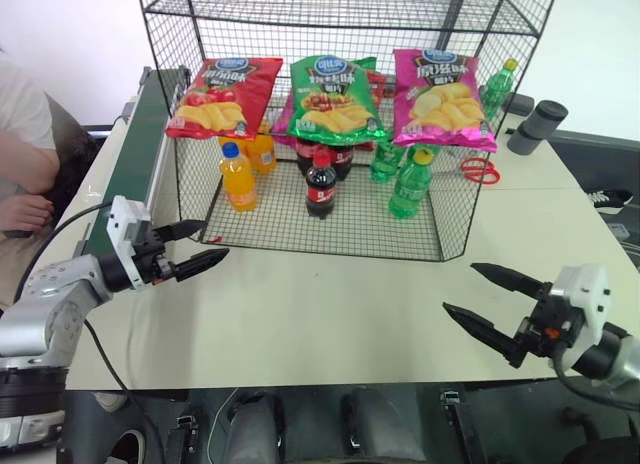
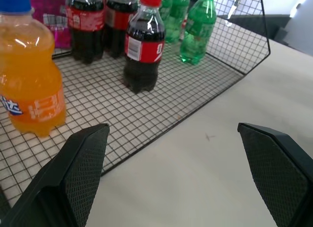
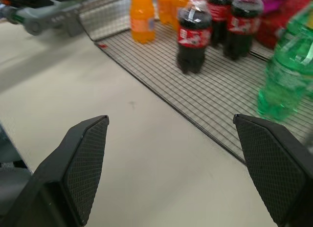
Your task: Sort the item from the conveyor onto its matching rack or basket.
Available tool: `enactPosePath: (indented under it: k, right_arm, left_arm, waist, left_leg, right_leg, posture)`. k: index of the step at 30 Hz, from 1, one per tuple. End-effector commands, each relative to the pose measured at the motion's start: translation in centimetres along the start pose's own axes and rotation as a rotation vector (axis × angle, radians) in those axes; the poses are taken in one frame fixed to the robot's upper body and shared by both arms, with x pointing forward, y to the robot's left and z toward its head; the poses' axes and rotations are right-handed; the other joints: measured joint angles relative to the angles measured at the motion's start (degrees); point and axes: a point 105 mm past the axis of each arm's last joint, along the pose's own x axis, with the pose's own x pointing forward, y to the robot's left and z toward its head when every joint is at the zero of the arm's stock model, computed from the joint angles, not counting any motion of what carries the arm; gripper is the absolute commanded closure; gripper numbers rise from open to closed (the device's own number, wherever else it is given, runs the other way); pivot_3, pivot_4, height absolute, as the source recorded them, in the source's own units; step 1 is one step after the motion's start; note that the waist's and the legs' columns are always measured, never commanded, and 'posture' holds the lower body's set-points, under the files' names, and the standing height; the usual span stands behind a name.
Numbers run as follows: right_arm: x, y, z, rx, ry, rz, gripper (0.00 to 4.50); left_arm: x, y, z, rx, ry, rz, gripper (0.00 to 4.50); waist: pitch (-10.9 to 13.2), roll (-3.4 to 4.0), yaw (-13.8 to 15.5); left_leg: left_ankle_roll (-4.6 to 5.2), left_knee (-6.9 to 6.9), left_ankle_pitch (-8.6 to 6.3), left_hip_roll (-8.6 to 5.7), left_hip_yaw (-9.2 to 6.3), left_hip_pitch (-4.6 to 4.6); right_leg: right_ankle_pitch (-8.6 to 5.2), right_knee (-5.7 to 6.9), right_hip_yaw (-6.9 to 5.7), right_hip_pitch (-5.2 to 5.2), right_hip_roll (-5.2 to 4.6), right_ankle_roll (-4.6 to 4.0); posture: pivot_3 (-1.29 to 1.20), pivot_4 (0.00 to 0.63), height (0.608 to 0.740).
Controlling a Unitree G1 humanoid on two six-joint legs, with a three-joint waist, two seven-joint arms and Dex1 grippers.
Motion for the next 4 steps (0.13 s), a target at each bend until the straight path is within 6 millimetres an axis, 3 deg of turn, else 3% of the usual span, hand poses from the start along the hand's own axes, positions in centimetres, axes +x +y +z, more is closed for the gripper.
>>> enactPosePath:
  k: [1,4]
  right_arm:
    - [-0.03,0.14,0.37,-0.043,-0.015,0.004,0.23]
    - [0.1,0.03,0.41,-0.059,-0.016,0.011,0.23]
  left_arm:
    - [-0.19,0.49,0.69,0.059,0.0,0.013,0.0]
    - [-0.1,0.54,0.1,0.06,0.034,0.001,0.0]
  waist:
    - [0.0,0.0,-0.02]
    - [0.0,0.0,-0.04]
  left_leg:
    - [0.0,0.0,0.0,0.0,-0.01,0.0]
    - [0.0,-0.01,0.0,0.01,0.01,-0.01]
  right_leg:
    - [0.0,0.0,0.0,0.0,0.0,0.0]
    - [0.0,0.0,0.0,0.0,0.0,0.0]
  posture:
    - [0.0,0.15,0.74]
    - [0.0,0.15,0.74]
